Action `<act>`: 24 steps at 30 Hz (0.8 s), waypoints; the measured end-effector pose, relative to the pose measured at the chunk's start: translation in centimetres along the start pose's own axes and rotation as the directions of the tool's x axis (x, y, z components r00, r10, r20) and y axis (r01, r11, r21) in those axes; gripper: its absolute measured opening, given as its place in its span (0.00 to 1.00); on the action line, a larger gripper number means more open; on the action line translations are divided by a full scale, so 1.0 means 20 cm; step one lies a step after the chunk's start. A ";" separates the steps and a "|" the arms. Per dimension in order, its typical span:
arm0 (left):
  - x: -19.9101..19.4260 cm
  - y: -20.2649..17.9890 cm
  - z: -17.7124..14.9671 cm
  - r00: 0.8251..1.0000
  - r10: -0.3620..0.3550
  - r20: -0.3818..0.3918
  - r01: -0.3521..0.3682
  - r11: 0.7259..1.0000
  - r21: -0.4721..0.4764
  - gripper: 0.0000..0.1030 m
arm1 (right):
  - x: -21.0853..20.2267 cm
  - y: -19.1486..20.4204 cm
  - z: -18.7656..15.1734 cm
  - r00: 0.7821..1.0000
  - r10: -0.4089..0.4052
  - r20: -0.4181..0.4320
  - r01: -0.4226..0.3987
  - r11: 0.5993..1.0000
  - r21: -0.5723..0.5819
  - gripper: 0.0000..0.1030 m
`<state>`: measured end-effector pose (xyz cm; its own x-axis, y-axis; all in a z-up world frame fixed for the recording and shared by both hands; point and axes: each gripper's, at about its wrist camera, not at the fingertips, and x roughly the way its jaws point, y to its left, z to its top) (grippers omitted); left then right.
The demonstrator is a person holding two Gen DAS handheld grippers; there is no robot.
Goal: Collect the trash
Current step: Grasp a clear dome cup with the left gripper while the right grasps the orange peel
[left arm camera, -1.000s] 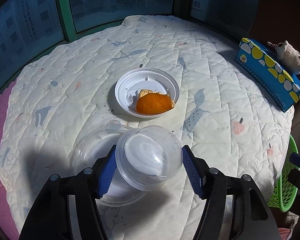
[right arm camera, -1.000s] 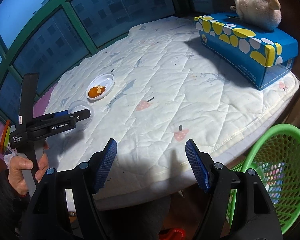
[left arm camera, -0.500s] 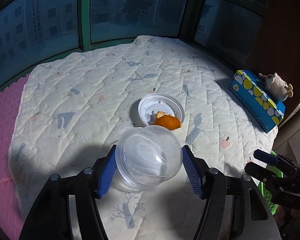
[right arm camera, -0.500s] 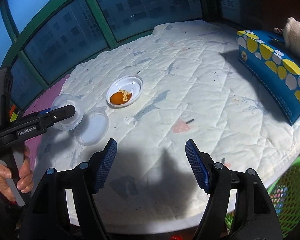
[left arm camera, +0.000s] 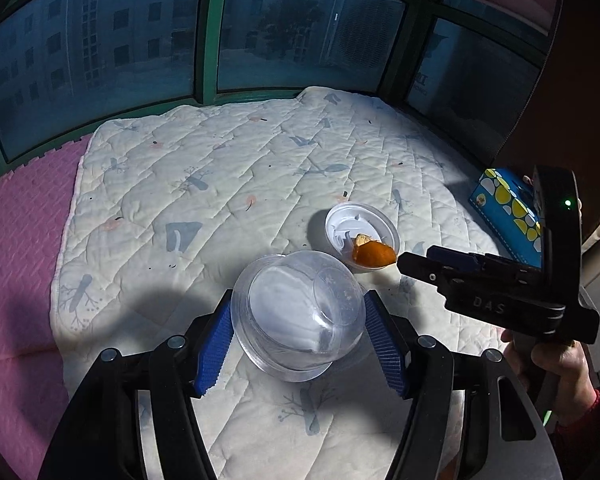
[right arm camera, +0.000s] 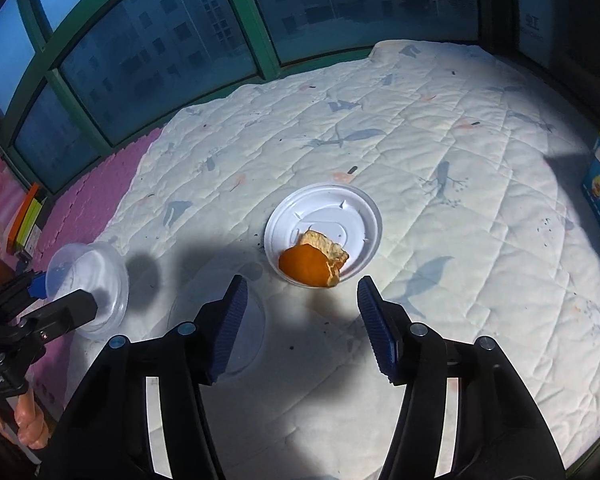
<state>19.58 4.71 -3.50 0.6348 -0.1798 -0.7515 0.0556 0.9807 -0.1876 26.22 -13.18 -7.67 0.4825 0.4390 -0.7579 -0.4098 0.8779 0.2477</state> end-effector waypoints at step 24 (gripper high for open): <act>0.12 0.11 -0.03 0.999 -0.025 -0.045 0.023 0.998 -0.051 0.60 | 0.28 0.04 0.08 0.987 -0.114 -0.110 0.100 0.987 -0.125 0.49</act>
<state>20.79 6.47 -6.08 0.5980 -0.2079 -0.7741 0.0306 0.9710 -0.2371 29.77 -9.69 -10.80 0.4381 0.3128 -0.8427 -0.4528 0.8867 0.0937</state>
